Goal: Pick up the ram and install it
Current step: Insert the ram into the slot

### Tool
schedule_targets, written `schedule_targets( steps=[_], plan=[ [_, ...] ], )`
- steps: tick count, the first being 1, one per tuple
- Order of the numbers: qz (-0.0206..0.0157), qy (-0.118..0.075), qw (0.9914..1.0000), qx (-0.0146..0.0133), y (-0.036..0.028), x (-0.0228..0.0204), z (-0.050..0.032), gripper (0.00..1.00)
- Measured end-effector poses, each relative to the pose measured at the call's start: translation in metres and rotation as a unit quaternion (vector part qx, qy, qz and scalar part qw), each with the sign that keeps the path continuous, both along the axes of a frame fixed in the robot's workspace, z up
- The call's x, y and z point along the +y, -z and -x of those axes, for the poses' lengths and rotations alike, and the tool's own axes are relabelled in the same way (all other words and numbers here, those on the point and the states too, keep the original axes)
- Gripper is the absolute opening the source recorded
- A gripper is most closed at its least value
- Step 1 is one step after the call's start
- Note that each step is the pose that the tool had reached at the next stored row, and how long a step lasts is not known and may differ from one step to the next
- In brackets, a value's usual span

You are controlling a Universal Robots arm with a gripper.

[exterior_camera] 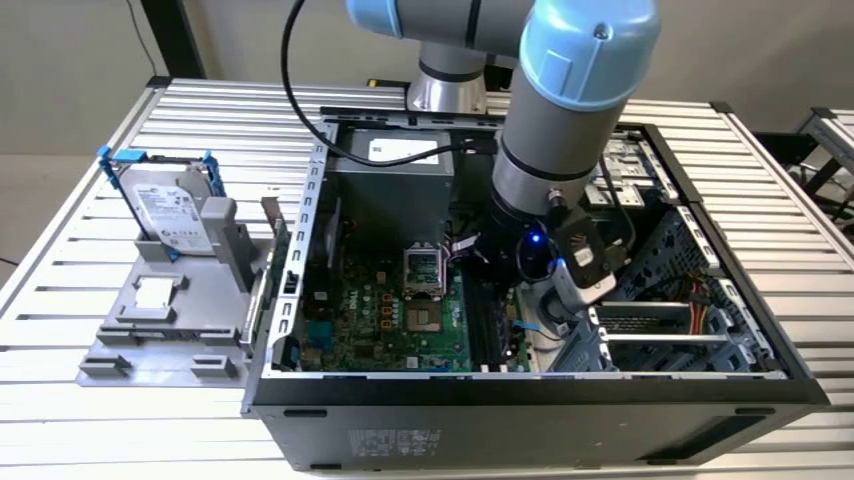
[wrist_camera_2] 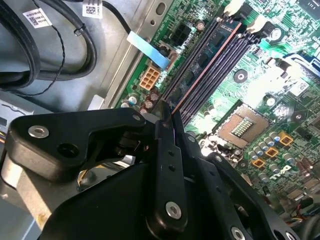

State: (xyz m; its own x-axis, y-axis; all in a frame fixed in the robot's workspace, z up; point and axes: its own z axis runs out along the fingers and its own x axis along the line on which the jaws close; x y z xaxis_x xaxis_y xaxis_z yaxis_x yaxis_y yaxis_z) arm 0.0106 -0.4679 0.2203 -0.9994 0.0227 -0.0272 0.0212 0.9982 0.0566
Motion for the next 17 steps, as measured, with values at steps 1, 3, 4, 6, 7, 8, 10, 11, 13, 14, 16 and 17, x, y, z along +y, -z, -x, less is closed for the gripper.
schedule_targets(
  steps=[1, 3, 4, 6, 7, 8, 10, 11, 13, 14, 16, 17],
  plan=[
    [0.0001, 0.000, 1.00000, 0.0003, 0.0000, 0.0000, -0.0008, 0.00],
    [0.0002, 0.000, 1.00000, 0.0004, 0.0001, 0.0000, -0.0013, 0.00],
    [0.0000, 0.000, 1.00000, 0.0004, 0.0004, 0.0001, -0.0014, 0.00],
    [0.0000, 0.000, 1.00000, 0.0006, 0.0006, 0.0001, -0.0014, 0.00],
    [0.0000, 0.000, 1.00000, 0.0006, 0.0006, 0.0001, -0.0013, 0.00],
    [0.0000, 0.000, 1.00000, 0.0007, 0.0006, 0.0001, -0.0012, 0.00],
    [-0.0001, 0.000, 1.00000, 0.0007, 0.0006, 0.0000, -0.0010, 0.00],
    [-0.0001, 0.000, 1.00000, 0.0008, 0.0006, -0.0001, -0.0009, 0.00],
    [-0.0001, 0.000, 1.00000, 0.0008, 0.0006, -0.0004, -0.0007, 0.00],
    [-0.0001, 0.000, 1.00000, 0.0008, 0.0006, -0.0005, -0.0006, 0.00],
    [-0.0001, 0.000, 1.00000, 0.0008, 0.0006, -0.0005, 0.0001, 0.00],
    [-0.0001, 0.000, 1.00000, 0.0009, 0.0006, -0.0005, 0.0002, 0.00]
  ],
)
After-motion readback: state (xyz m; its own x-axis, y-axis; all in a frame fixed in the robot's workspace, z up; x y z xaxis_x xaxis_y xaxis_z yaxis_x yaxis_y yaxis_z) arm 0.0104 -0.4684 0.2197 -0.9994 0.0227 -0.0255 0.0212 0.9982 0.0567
